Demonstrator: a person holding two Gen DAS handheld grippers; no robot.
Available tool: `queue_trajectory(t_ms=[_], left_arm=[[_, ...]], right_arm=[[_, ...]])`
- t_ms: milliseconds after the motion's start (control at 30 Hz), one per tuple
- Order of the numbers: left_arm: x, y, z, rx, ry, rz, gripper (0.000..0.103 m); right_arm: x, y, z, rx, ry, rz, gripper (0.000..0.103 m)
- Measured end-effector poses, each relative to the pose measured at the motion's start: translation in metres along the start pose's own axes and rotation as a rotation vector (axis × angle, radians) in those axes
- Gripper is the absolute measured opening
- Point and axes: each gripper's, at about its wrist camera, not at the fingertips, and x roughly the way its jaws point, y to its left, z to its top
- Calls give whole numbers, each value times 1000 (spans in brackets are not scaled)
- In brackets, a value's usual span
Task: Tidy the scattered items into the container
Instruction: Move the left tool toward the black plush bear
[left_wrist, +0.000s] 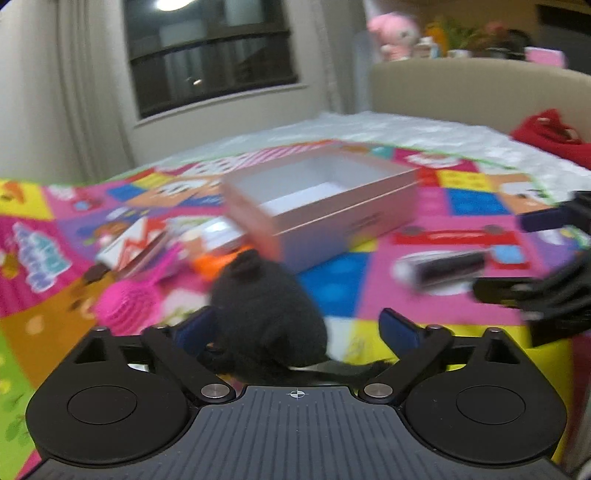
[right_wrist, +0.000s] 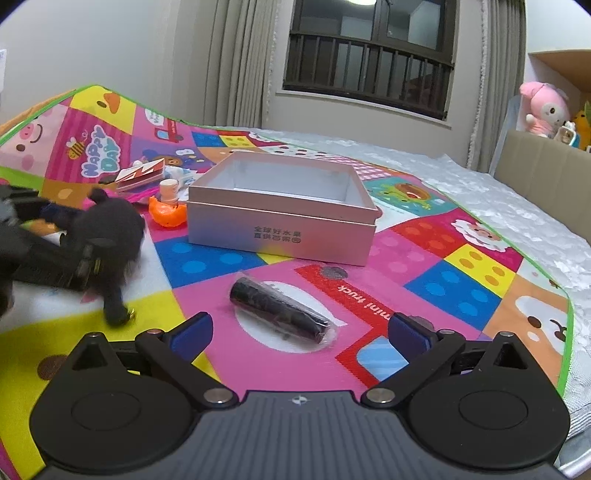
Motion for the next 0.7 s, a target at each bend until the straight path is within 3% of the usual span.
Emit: queue_trajectory(t_ms=[200,300,400,700], left_arm=[[-8,-8,10,-84,-36,-121,100],[-4,-6,8,-116,-37,-116,103],[4,-5,6,-140,-24,-71,103],[14,5,-6,-212,41,172,103]], right_arm=[[-4,-10,-1,18,-6,-28,103],[-3,-17,-3,30,-2,-46,103],[1,-21,-5,45,12,-60,103],[8,-21,-9,47,32,-68,103]])
